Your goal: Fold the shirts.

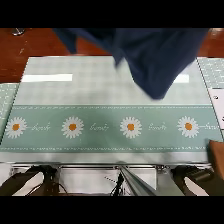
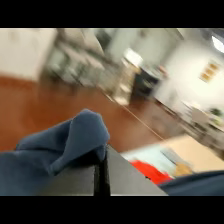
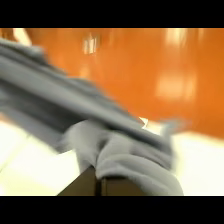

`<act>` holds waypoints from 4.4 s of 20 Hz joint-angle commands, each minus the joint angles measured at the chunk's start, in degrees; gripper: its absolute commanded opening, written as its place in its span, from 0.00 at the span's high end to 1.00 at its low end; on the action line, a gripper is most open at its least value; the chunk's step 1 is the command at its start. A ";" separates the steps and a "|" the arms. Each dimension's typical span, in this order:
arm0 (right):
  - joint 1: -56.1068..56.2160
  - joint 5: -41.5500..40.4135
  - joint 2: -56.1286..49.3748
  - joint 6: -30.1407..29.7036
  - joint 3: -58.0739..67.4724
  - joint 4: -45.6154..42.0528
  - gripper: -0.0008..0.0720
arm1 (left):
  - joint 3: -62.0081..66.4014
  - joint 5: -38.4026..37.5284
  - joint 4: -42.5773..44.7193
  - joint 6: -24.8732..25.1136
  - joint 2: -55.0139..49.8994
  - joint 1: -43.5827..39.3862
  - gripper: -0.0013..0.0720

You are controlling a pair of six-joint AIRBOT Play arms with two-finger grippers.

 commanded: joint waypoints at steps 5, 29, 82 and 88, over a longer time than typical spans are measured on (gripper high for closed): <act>-1.60 16.81 11.06 -1.11 12.57 -7.08 0.96 | 8.76 1.51 31.15 -10.16 22.73 13.53 0.95; -18.56 -18.78 -24.37 -4.59 -31.28 13.16 0.96 | -42.97 22.18 17.57 1.49 -5.51 -6.80 0.95; -46.40 -14.43 -25.24 -23.65 -72.26 25.94 0.12 | -68.02 -6.27 17.25 0.42 -2.80 7.96 0.95; -39.21 -9.64 -25.33 -23.76 -64.61 26.73 0.96 | -66.62 -6.75 16.63 0.42 -2.78 7.98 0.95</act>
